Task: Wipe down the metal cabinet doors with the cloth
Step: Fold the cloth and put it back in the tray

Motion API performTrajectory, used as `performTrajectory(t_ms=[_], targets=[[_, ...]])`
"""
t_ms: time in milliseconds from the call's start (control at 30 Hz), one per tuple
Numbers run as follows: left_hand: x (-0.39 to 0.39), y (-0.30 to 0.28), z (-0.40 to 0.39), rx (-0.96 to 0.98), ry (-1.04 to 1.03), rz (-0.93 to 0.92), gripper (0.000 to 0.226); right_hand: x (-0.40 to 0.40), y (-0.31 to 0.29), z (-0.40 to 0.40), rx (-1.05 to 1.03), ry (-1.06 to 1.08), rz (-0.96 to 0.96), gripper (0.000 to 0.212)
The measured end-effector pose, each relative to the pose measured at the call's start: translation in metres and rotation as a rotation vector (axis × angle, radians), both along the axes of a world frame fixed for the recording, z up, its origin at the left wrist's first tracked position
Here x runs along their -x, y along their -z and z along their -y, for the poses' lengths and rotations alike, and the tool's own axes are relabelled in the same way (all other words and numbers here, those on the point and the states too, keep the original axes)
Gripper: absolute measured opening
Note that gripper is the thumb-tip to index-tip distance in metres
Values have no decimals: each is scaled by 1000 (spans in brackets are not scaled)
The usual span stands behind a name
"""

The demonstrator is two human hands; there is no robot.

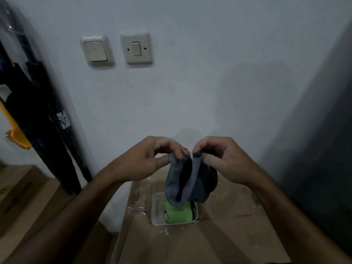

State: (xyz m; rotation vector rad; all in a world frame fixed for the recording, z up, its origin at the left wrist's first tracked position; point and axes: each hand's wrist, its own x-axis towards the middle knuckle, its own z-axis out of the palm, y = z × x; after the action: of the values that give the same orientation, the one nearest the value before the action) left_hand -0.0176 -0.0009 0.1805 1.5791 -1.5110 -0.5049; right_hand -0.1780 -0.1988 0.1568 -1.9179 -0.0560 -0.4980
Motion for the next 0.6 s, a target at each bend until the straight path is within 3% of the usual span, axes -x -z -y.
performTrajectory(t_ms=[67, 167, 267, 367, 400, 433, 500, 600], targets=[[6, 8, 7, 12, 3, -149, 16, -7, 2, -5, 25, 17, -24, 20], [11, 18, 15, 36, -36, -320, 39, -13, 9, -8, 33, 68, -89, 23], [8, 28, 20, 17, -194, -471, 48, -17, 15, -11, 116, 99, -145, 19], [12, 40, 18, -152, -307, -463, 12, -24, 19, -8, 137, 144, -170, 18], [16, 43, 17, -219, -316, -470, 37, -27, 21, -6, 129, 153, -184, 19], [22, 50, 16, -267, -318, -590, 54, -30, 24, -5, 142, 158, -199, 20], [30, 61, 12, -309, -311, -807, 75, -37, 31, -4, 205, 153, -229, 20], [26, 84, 12, -256, -354, -760, 15, -41, 49, -2, 58, 178, -298, 25]])
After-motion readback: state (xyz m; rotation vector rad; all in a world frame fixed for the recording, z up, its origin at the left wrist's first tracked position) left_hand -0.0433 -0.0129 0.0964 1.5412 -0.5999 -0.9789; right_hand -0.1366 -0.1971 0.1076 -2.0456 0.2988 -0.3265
